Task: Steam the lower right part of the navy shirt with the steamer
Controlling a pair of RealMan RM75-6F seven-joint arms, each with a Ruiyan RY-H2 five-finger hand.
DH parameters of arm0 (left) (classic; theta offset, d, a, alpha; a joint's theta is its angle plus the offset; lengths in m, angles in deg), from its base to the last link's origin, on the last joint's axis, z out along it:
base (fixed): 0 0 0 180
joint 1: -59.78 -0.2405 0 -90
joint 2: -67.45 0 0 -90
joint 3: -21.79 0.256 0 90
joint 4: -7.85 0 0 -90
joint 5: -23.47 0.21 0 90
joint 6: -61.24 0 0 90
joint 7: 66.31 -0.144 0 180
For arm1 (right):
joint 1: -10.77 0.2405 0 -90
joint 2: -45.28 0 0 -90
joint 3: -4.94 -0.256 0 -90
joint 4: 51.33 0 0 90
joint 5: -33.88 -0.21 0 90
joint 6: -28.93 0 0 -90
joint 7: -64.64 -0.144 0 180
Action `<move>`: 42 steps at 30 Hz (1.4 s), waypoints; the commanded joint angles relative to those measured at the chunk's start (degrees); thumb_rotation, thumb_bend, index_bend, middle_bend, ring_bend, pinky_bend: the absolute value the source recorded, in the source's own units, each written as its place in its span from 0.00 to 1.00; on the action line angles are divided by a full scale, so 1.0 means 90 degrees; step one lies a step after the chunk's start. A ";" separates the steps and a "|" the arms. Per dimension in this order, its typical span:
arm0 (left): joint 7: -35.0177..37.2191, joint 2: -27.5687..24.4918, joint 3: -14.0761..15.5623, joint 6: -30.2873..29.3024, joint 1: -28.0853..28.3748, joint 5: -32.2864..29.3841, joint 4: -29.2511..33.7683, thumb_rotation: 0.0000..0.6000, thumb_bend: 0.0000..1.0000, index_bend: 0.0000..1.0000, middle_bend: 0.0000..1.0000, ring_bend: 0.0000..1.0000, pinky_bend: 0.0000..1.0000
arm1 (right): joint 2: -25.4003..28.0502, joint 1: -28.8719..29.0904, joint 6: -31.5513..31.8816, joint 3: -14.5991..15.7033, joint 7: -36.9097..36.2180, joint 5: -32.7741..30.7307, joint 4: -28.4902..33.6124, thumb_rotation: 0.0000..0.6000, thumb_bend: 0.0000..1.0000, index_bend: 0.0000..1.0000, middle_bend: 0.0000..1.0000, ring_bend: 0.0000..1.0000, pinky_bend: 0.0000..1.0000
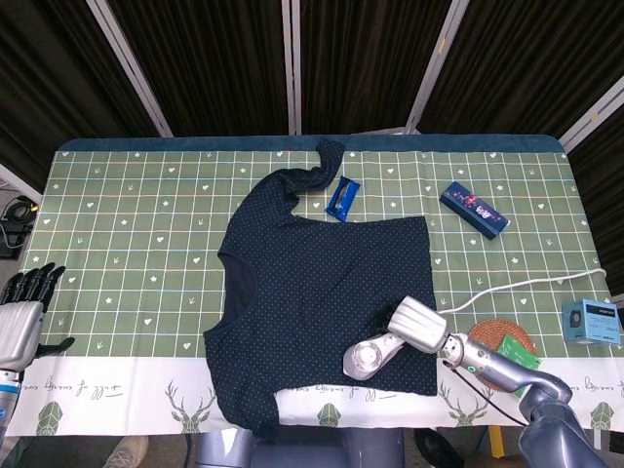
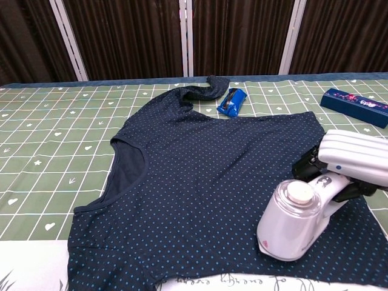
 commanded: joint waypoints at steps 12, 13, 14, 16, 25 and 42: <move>-0.0072 0.0044 0.0022 0.0021 0.0012 -0.0003 -0.0001 1.00 0.00 0.00 0.00 0.00 0.00 | 0.0021 -0.0137 -0.0198 0.0016 0.0047 -0.0035 -0.0166 1.00 0.87 0.79 0.67 0.67 0.92; -0.0077 0.0048 0.0023 0.0028 0.0016 -0.0008 -0.0005 1.00 0.00 0.00 0.00 0.00 0.00 | 0.0022 -0.0151 -0.0226 0.0020 0.0064 -0.0036 -0.0189 1.00 0.87 0.79 0.67 0.67 0.92; -0.0081 0.0051 0.0023 0.0032 0.0019 -0.0009 -0.0006 1.00 0.00 0.00 0.00 0.00 0.00 | 0.0024 -0.0160 -0.0251 0.0024 0.0074 -0.0037 -0.0206 1.00 0.87 0.79 0.67 0.67 0.92; -0.0086 0.0055 0.0026 0.0036 0.0021 -0.0008 -0.0009 1.00 0.00 0.00 0.00 0.00 0.00 | 0.0036 -0.0186 -0.0310 0.0017 0.0085 -0.0054 -0.0238 1.00 0.87 0.79 0.67 0.67 0.92; -0.0125 0.0081 0.0033 0.0042 0.0028 -0.0014 -0.0021 1.00 0.00 0.00 0.00 0.00 0.00 | 0.0119 -0.0350 -0.0543 -0.0173 -0.0031 -0.0302 -0.0356 1.00 0.86 0.80 0.67 0.67 0.92; -0.0084 0.0058 0.0032 0.0024 0.0022 0.0009 0.0005 1.00 0.00 0.00 0.00 0.00 0.00 | 0.0222 -0.0248 -0.1425 -0.0734 0.0014 -0.0927 -0.0478 1.00 0.86 0.80 0.67 0.67 0.92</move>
